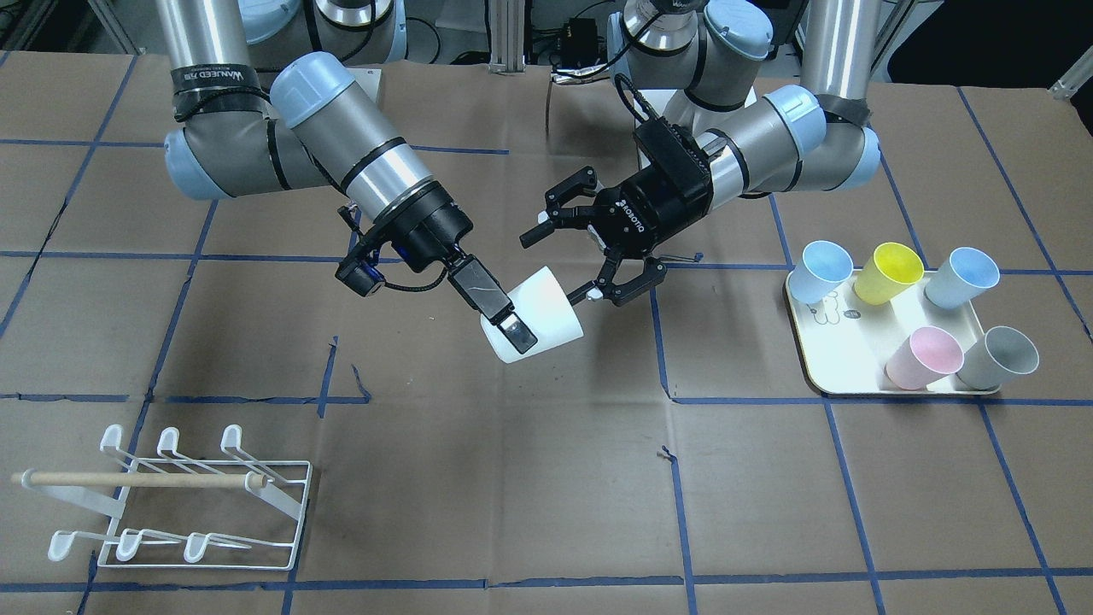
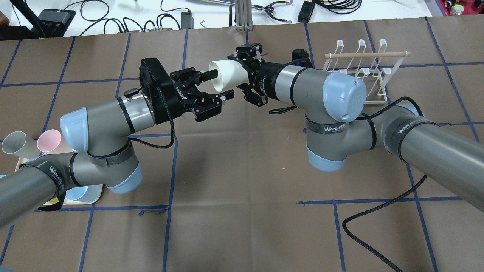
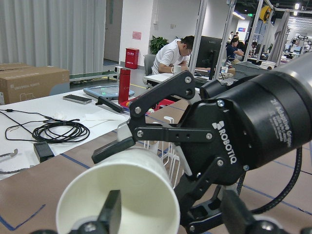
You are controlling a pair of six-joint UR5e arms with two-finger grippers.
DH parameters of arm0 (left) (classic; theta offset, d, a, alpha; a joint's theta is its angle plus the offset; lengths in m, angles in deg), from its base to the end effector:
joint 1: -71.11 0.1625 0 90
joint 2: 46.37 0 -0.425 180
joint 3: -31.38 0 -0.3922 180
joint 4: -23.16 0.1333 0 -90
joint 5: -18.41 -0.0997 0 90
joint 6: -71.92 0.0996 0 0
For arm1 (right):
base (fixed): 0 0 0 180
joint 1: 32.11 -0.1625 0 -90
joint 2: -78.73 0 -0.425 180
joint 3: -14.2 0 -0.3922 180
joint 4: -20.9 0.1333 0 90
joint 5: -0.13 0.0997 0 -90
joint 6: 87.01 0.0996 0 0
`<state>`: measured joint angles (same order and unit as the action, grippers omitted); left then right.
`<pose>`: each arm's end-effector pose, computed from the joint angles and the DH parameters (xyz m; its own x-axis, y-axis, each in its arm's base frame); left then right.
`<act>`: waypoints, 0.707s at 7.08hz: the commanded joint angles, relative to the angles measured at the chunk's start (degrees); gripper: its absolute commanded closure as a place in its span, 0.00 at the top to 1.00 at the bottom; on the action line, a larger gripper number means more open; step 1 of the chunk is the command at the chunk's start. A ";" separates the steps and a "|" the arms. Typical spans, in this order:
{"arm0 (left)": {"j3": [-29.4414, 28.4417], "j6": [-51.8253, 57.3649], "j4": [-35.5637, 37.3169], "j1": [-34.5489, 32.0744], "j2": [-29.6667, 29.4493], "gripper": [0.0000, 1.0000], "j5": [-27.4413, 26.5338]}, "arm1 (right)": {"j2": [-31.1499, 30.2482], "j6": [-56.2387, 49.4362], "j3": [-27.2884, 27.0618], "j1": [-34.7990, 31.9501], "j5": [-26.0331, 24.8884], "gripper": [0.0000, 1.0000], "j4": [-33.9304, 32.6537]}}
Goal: Transfer IKEA cup to right arm and place on rack
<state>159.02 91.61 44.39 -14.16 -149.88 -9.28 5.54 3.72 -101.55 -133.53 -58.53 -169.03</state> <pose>-0.1849 -0.4519 0.3336 -0.5095 0.8515 0.1238 0.1386 0.2232 -0.9649 0.2878 -0.4899 0.3422 -0.0972 0.5361 -0.8385 0.7518 0.5917 0.2912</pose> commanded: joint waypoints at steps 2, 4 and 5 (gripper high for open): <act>0.50 0.09 0.56 6.05 1.73 0.99 1.57 | 0.84 -0.55 1.74 0.52 0.65 0.33 -0.18; 0.07 0.09 0.66 8.88 1.64 0.99 3.87 | 3.22 -7.98 5.44 3.40 0.65 0.27 0.08; -0.89 -0.08 -0.04 8.81 1.12 0.99 2.74 | 2.87 -16.03 5.88 6.65 0.56 0.19 0.17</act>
<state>158.98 91.65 44.86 -5.92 -148.37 -5.99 8.28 -4.41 -96.76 -130.12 -57.90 -168.99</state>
